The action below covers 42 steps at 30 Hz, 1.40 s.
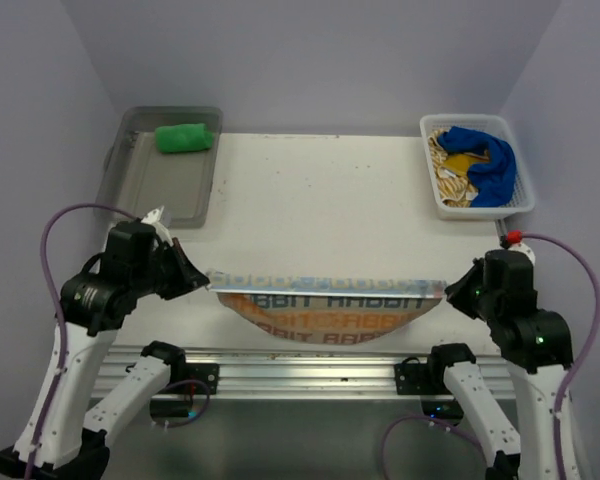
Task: Roll the towels
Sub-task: Flatten the towel, then fold the towel
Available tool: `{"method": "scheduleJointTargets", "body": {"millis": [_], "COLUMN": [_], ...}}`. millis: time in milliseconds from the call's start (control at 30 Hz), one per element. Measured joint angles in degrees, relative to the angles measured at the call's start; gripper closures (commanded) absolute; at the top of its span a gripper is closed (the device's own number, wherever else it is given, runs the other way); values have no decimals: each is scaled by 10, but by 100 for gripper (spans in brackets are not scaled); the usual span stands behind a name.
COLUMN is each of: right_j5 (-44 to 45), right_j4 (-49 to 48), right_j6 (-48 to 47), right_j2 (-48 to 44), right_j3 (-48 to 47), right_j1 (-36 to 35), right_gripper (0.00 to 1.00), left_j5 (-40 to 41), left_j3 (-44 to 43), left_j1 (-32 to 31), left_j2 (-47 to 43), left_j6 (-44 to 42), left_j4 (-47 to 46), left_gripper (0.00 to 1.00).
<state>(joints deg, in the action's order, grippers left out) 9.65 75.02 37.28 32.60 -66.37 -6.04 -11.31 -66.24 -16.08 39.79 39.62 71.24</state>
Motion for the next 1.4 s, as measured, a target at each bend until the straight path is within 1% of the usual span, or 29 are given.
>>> {"method": "scheduleJointTargets", "body": {"millis": [67,133,167,233,333,500,600,700,800,1067,1300,1400], "right_j5": [-11,-20,-20,-18,-14,-2,2,5,12,11,-2,-4], "right_j4": [-20,-57,-90,-144,-248,-356,-400,-422,-437,-449,-459,-457], "right_j6": [0,0,-2,-6,-20,-39,-45,-50,-58,-84,-85,-84], "right_j2": [14,47,77,139,253,415,482,517,535,591,596,568], "right_j3": [71,121,141,154,151,106,78,56,39,-45,-35,-13], "right_j1": [0,0,0,0,0,1,1,1,1,1,1,1], "right_gripper": [100,100,100,100,100,100,100,100,100,100,100,100], "left_j5": [29,56,66,89,122,139,139,138,130,99,82,79], "left_j3": [21,37,38,39,36,5,-19,-26,-27,-50,-59,-51], "left_j1": [0,-1,-1,-1,0,3,5,7,11,53,66,70], "left_j2": [43,97,118,180,264,401,478,526,548,552,554,546], "left_j6": [-5,-13,-15,-19,-28,-39,-44,-50,-62,-88,-99,-106], "left_j4": [-19,-53,-68,-115,-185,-272,-312,-335,-344,-353,-359,-358], "left_gripper": [100,100,100,100,100,100,100,100,100,100,100,100]}}
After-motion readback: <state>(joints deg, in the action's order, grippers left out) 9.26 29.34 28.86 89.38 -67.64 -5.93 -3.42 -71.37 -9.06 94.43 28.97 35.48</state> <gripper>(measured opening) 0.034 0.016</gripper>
